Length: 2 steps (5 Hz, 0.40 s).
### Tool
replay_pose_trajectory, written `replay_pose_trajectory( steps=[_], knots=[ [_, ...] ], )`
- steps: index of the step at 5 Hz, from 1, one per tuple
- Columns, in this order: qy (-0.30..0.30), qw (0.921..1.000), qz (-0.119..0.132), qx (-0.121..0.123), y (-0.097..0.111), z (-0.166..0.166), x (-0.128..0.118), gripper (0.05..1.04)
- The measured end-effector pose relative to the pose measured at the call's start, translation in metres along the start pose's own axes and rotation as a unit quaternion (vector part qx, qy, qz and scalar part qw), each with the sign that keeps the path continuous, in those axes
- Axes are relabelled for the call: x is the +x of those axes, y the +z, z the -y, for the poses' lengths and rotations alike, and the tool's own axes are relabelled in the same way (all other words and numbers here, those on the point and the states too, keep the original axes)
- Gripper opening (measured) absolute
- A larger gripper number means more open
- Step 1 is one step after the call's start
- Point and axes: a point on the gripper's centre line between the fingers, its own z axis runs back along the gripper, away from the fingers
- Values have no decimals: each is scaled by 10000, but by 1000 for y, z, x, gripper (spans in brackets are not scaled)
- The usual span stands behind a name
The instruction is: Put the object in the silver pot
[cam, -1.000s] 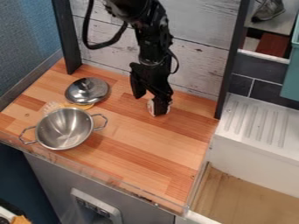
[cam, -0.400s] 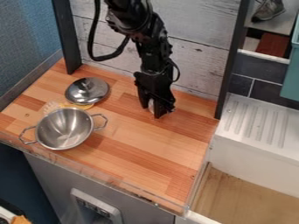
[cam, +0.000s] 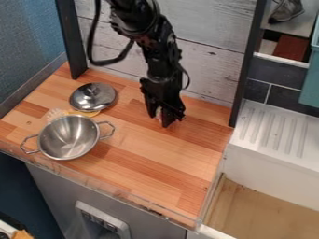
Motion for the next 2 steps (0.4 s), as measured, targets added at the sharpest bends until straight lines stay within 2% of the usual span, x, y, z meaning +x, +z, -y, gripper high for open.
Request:
replay_pose_trajectory(
  steps=[1, 2],
  knots=[
    [369, 9990, 215, 130, 25, -15, -12, 493],
    [766, 9956, 220, 488, 53, -35, -33, 493]
  ],
)
